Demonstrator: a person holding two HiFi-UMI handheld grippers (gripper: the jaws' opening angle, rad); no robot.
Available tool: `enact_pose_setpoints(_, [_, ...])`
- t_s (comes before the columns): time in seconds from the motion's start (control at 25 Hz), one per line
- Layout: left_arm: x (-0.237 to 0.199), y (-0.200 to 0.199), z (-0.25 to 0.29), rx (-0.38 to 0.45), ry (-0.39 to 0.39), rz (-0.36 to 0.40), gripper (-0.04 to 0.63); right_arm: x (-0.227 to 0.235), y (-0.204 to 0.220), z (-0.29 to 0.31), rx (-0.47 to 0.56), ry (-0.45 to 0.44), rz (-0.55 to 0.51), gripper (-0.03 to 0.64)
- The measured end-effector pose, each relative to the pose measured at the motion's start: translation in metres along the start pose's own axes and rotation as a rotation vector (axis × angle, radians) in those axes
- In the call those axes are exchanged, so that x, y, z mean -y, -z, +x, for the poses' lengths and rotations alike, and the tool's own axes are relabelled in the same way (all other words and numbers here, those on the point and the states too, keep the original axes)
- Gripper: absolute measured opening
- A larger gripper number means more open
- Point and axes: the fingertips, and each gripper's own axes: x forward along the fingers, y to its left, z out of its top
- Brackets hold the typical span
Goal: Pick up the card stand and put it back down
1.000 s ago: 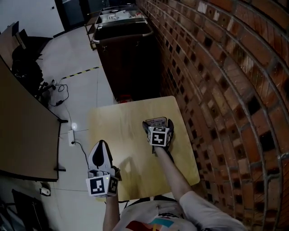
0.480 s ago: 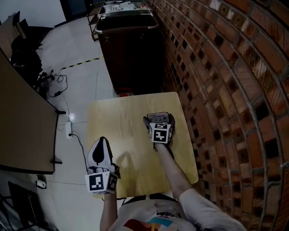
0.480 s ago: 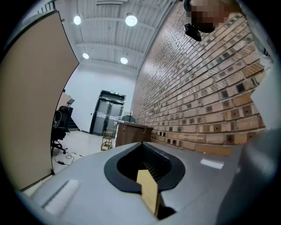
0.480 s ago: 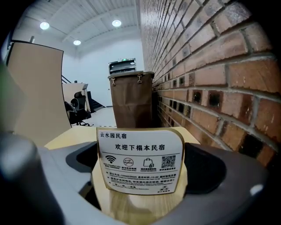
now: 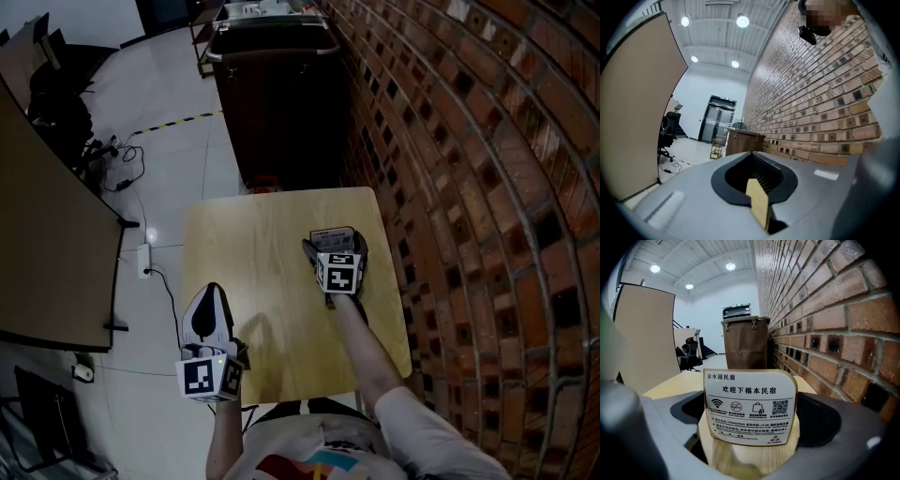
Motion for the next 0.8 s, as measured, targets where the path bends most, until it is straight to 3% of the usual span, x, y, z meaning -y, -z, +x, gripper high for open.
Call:
enact_pose_setpoints(0.4, [-0.004,-0.013,-0.010,0.032,-0.023,0.001,0.003,0.001,-0.001,-0.010,0.019,-0.022,0.037,0.574])
enact_pose_setpoints(0.52, [-0.009,-0.018,-0.012,0.052,-0.041,-0.007,0.003,0.002,-0.014,-0.026,0.075,-0.019,0.056,0.574])
enact_pose_setpoints(0.8, [0.015,-0.027,-0.015,0.085,0.008,-0.001,0.003,-0.019,-0.080,-0.112,0.260,-0.010,-0.050,0.574])
